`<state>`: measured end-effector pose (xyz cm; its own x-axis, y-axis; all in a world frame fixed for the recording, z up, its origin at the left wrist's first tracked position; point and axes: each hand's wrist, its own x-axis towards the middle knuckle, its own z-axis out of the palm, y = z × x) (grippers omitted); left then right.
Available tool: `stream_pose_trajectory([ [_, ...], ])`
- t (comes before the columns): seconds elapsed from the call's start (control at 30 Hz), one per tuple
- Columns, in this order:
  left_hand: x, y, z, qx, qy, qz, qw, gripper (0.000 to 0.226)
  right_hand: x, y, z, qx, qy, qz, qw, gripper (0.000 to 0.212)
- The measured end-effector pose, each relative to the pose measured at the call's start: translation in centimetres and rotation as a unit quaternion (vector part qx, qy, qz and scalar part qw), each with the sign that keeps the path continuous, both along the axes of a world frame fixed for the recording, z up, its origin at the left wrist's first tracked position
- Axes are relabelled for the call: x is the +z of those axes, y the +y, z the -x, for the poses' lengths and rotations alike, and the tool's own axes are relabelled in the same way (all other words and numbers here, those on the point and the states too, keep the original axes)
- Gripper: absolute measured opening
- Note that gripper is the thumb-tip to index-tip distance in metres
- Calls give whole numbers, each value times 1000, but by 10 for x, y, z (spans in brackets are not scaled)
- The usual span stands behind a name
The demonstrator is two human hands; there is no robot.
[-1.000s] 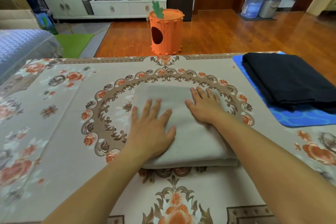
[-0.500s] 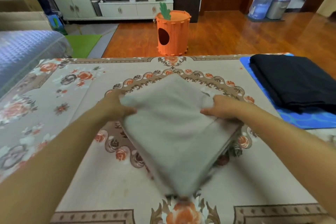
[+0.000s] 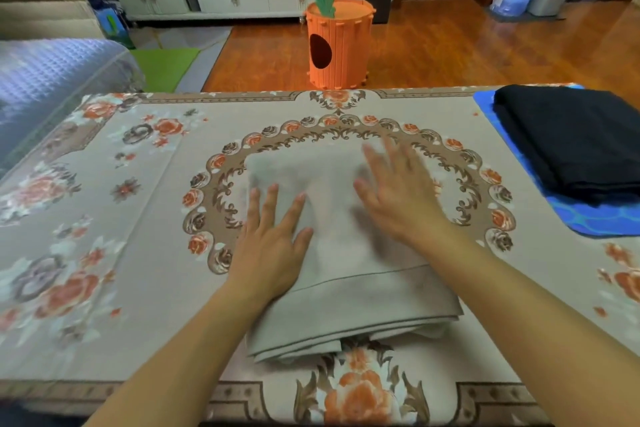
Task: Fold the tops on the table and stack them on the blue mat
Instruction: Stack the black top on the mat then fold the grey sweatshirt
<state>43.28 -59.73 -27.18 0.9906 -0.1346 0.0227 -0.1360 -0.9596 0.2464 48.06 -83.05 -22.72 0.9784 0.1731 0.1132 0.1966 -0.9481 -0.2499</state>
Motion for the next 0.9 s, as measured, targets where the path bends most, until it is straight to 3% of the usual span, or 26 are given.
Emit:
stream_pose_trajectory([
  [0.07,2,-3,7,39,-26,71,996,61,-35,-2,-5,-7,69,48,996,77],
  [0.13,10,-4,14,137,-29,186,973,64,-42,-8,-1,-15,77,16,997,73],
  [0.2,16,2,18,217,10,242,945,72,-33,-14,12,-49,92,-70,992,75],
  [0.3,21,17,16,240,87,297,920,79,-16,-28,29,-160,126,-212,956,86],
  [0.43,39,25,13,259,197,328,887,57,-5,-34,52,-207,230,-315,897,62],
  [0.47,45,25,11,276,233,392,846,50,0,-36,53,-216,272,-377,859,54],
  [0.57,64,24,10,292,340,620,644,41,23,-45,54,-237,394,-568,682,35],
  [0.6,70,22,13,282,351,658,604,43,30,-47,55,-238,410,-602,643,30],
  [0.63,74,21,14,271,358,673,588,45,34,-50,55,-237,415,-619,624,28],
  [0.77,86,6,19,240,354,696,576,50,42,-63,58,-220,411,-603,647,25],
  [0.9,121,-48,0,173,322,713,599,30,76,-113,54,-201,301,-610,705,22],
])
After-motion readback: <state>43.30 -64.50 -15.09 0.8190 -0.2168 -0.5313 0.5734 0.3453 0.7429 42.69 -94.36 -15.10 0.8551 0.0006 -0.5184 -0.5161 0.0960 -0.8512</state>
